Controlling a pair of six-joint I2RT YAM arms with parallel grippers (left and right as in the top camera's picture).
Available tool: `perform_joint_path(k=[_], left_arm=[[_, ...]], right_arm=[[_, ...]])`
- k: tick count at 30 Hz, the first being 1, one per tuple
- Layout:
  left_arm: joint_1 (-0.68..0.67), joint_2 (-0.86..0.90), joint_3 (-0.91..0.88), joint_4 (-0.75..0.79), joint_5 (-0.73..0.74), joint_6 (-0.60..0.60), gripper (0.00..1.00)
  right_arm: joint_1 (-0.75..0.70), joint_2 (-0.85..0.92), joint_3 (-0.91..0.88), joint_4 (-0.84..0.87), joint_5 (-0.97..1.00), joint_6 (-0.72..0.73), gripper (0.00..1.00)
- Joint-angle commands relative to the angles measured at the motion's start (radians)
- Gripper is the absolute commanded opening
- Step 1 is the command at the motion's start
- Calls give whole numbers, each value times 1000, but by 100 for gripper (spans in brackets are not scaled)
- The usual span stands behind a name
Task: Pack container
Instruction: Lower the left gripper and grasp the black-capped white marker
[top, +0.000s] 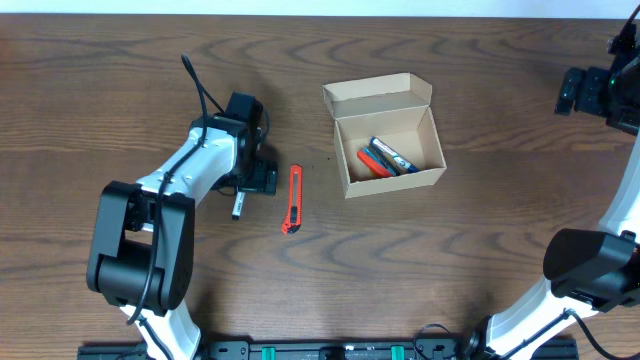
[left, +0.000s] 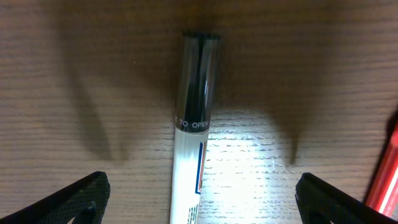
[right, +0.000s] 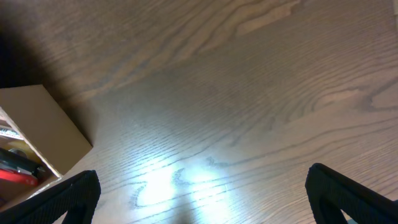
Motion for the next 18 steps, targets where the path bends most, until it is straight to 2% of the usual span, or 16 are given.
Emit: perform_joint_path(k=[1,18], left_arm=[[4,10,-46,11,-17,11,95],[4,10,-60,51,-29,10,95]], right_arm=[[-3,-16,13,-1,-3,11,99],[-3,-16,13,-1,-3,11,99]])
